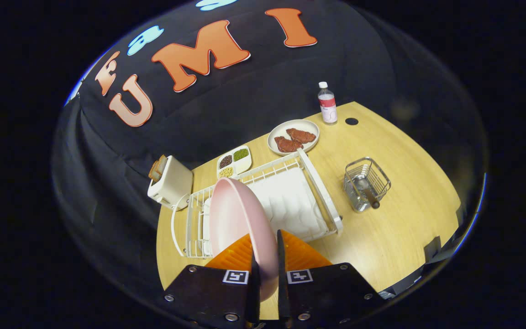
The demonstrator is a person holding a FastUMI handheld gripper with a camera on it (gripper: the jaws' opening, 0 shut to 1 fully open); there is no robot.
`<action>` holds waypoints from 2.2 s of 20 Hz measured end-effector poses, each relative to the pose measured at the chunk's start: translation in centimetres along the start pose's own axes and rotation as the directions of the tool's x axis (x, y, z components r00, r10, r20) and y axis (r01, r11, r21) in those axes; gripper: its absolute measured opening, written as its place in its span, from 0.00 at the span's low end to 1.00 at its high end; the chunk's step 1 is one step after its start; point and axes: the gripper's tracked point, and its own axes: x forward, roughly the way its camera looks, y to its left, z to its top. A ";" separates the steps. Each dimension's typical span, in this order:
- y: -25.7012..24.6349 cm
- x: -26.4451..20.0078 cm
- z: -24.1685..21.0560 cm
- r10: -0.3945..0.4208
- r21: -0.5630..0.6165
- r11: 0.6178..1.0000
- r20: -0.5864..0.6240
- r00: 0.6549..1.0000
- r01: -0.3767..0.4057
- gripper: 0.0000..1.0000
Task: Take the plate from the dish rack, then take the spoon from the basket and place it into the plate.
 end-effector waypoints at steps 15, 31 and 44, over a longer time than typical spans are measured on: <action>-1.7 0.8 -16.0 0.237 0.335 0.927 -0.164 0.958 -0.172 0.16; -3.2 6.2 -20.2 0.191 0.429 0.900 -0.226 0.955 -0.078 0.16; -8.9 3.6 -16.0 0.068 0.381 0.925 -0.158 0.985 -0.003 0.49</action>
